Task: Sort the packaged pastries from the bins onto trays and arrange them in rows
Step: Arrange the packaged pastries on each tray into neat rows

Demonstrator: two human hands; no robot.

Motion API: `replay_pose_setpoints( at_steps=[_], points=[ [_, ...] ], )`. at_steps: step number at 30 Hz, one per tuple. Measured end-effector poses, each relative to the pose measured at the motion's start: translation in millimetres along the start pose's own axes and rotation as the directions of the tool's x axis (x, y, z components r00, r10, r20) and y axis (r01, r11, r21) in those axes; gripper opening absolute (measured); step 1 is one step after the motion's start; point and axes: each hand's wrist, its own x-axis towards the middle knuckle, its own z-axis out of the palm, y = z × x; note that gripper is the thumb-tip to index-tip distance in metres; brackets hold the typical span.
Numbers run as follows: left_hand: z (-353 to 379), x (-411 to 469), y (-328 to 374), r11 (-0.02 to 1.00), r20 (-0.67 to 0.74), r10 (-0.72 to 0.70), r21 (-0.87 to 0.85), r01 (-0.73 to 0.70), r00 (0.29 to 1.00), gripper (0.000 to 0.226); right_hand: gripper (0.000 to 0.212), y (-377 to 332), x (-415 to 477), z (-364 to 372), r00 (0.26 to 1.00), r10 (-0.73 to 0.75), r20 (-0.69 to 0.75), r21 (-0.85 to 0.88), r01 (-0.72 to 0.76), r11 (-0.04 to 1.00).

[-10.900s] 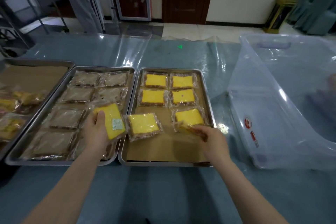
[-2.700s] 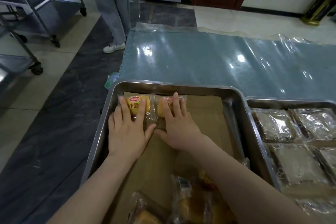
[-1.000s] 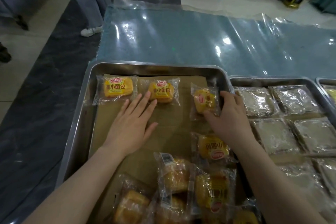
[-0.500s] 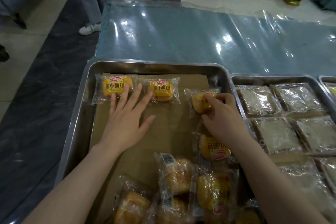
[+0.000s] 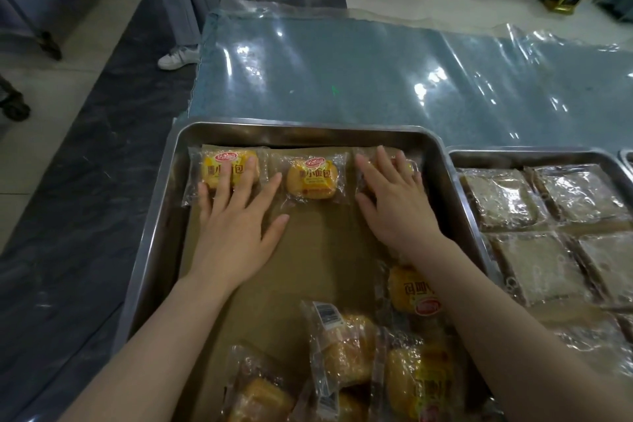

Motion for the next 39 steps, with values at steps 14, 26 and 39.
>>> replay_pose_setpoints(
  at_steps=[14, 26, 39],
  points=[
    [1, 2, -2, 0.997, 0.08, 0.015, 0.068, -0.02, 0.997, 0.063, 0.059, -31, 10, 5, 0.965, -0.26, -0.027, 0.001, 0.26, 0.966],
    [-8, -3, -2, 0.997, -0.018, 0.071, -0.001, -0.072, 0.997, 0.066, 0.06, -27, 11, -17, 0.973, -0.214, -0.089, 0.059, 0.22, 0.974],
    [-52, -86, 35, 0.757, 0.332, -0.089, -0.59, 0.28, 0.939, 0.035, 0.054, 40, -136, -48, 0.98, -0.057, 0.189, 0.226, 0.013, 0.974]
  ],
)
